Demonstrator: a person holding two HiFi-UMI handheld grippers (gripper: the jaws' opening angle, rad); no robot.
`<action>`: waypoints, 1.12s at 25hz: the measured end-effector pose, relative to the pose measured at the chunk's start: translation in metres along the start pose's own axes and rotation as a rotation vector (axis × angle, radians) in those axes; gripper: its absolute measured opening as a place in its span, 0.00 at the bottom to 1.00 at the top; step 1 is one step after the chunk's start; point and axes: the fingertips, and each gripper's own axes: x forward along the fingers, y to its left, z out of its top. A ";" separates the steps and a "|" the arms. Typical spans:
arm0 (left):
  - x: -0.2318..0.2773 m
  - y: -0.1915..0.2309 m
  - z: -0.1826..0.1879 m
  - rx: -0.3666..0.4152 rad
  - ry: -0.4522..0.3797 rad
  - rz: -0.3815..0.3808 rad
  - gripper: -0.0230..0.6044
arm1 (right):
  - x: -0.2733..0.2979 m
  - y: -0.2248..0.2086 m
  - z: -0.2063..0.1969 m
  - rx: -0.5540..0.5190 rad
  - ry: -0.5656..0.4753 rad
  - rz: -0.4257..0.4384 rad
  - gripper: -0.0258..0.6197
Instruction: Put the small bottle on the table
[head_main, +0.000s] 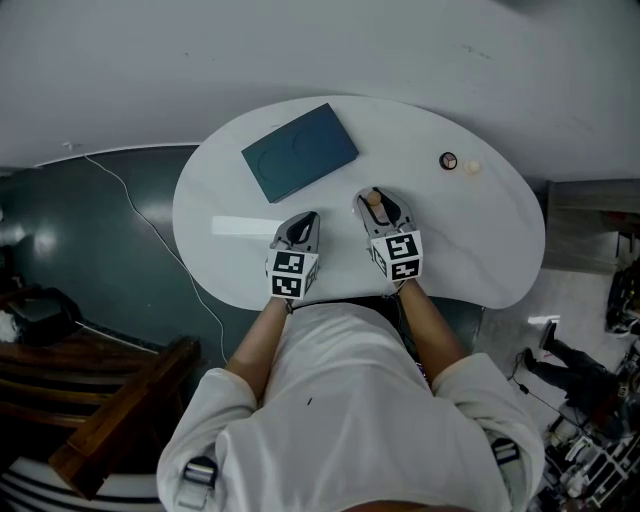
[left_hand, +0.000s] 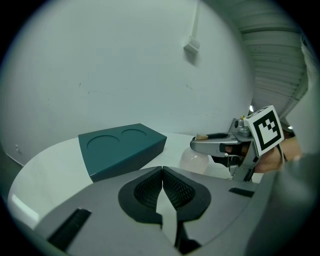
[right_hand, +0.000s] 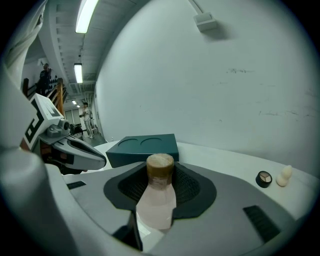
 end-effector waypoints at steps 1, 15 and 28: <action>0.001 -0.001 0.000 0.004 0.001 -0.006 0.07 | 0.001 -0.001 -0.001 0.001 0.004 -0.003 0.25; 0.007 -0.005 -0.004 -0.005 0.009 -0.042 0.07 | 0.006 -0.003 -0.018 0.007 0.040 -0.030 0.25; 0.006 -0.003 -0.006 0.007 0.014 -0.039 0.07 | 0.006 -0.005 -0.029 0.013 0.048 -0.046 0.25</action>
